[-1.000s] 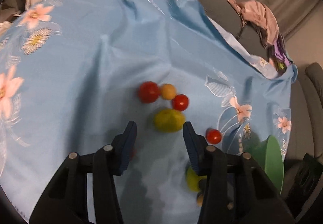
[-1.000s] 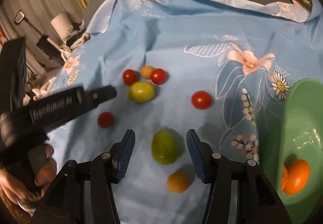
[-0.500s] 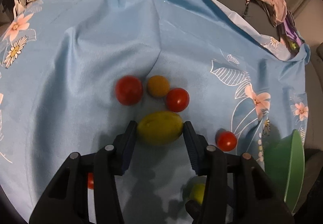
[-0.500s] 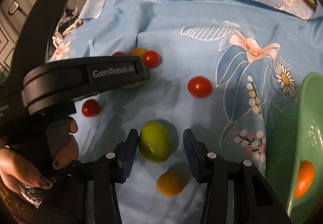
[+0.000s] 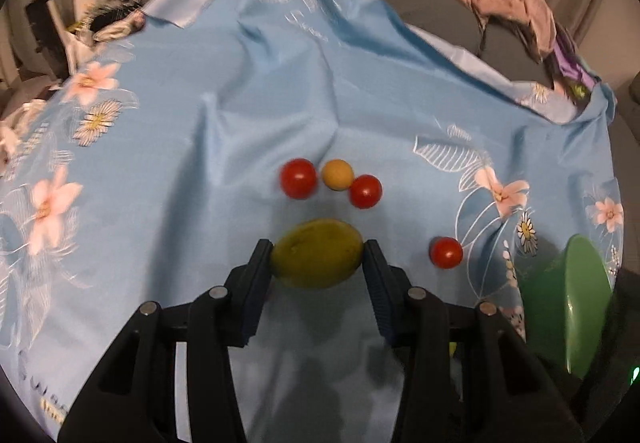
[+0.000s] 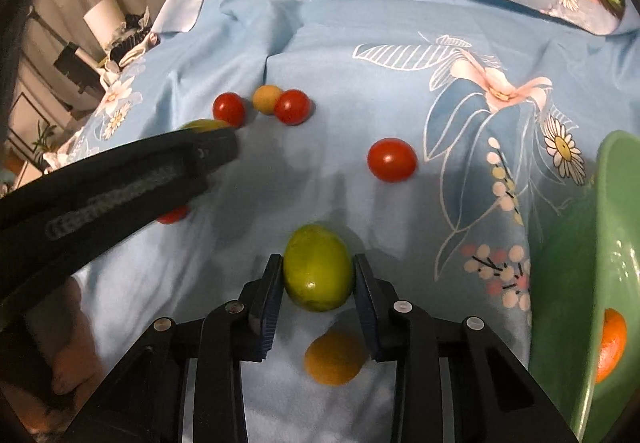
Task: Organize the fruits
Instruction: 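Grasp the yellow lemon with the left tool while the right tool grasps the green fruit, then carry the lemon and green fruit over the green bowl with both tools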
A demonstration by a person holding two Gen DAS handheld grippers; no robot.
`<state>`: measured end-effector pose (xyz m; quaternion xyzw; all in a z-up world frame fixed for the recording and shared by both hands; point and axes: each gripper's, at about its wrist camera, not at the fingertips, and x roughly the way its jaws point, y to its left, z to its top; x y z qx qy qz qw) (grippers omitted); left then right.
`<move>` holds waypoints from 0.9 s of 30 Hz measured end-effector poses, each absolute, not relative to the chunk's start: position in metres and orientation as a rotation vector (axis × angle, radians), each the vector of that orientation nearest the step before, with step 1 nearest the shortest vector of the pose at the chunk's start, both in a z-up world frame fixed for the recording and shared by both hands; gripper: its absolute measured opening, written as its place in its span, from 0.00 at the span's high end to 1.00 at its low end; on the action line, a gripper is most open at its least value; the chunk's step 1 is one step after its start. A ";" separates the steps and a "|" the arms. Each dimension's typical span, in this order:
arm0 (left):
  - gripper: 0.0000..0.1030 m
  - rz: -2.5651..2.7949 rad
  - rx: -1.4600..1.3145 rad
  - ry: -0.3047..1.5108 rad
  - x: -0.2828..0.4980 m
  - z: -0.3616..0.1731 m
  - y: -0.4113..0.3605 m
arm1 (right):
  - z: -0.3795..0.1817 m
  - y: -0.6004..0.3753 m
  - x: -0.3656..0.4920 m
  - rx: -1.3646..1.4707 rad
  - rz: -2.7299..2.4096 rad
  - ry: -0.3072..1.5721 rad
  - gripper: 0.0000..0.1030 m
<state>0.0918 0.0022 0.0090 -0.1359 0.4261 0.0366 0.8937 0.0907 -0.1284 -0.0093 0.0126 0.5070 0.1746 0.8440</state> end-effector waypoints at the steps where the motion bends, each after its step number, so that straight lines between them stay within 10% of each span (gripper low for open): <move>1: 0.56 0.085 -0.281 0.868 0.086 0.013 0.002 | -0.008 -0.130 0.091 0.036 0.369 1.066 0.66; 27: 0.56 0.146 -0.324 0.802 0.027 0.018 0.008 | 0.017 -0.145 0.074 0.237 0.414 0.998 0.66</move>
